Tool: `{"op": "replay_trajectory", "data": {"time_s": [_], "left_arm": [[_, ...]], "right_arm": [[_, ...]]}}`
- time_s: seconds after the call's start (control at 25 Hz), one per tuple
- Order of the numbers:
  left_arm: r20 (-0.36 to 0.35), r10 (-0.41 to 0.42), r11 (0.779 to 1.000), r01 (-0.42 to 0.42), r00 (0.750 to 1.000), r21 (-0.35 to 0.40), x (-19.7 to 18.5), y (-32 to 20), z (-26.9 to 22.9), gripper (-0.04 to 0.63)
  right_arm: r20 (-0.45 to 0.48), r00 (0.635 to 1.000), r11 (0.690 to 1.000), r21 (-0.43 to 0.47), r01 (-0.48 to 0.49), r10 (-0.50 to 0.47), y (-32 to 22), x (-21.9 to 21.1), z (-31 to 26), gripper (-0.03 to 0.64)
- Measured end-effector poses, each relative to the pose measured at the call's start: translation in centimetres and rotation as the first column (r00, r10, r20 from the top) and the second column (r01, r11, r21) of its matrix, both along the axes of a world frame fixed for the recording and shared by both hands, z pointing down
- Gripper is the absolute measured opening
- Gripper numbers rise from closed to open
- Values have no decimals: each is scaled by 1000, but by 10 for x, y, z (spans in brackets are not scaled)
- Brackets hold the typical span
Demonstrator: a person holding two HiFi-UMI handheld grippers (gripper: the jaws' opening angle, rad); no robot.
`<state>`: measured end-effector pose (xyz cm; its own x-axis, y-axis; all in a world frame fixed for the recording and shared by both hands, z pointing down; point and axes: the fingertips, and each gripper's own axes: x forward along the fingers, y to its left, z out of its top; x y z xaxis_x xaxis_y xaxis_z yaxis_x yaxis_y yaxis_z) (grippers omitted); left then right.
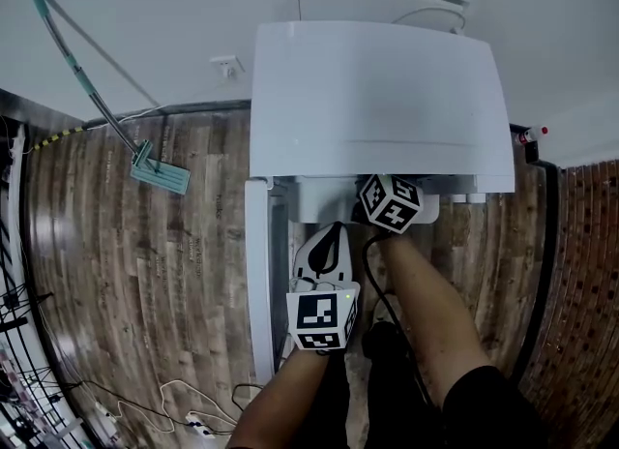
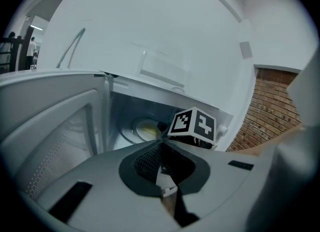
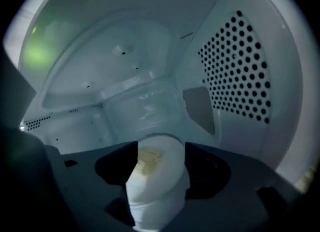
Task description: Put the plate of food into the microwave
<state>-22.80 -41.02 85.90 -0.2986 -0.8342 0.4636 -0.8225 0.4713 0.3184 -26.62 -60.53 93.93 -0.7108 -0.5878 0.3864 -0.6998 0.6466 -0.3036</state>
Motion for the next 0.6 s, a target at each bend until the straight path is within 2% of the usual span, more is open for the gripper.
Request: {"op": "replay_trajectory", "data": {"time_s": [0.12, 0.2, 0.28, 0.48, 0.6], "left_arm": [[4, 2, 1000, -1, 1000, -6, 1, -2, 2, -2], [7, -2, 1000, 2, 1000, -11, 0, -1, 3, -2], [15, -6, 1000, 6, 1000, -17, -2, -1, 3, -2], [39, -16, 999, 17, 999, -30, -3, -3, -2, -2], [47, -22, 999, 23, 999, -28, 1, -6, -13, -2]], "right_arm": [[40, 999, 999, -31, 17, -15, -1, 2, -6, 278], [43, 998, 998, -41, 49, -48, 7, 6, -7, 70], [23, 996, 995, -37, 90, -89, 17, 12, -7, 14], [-13, 973, 973, 6, 232, -232, 54, 38, -23, 12], [-7, 960, 959, 41, 281, -281, 73, 64, -50, 12]]}}
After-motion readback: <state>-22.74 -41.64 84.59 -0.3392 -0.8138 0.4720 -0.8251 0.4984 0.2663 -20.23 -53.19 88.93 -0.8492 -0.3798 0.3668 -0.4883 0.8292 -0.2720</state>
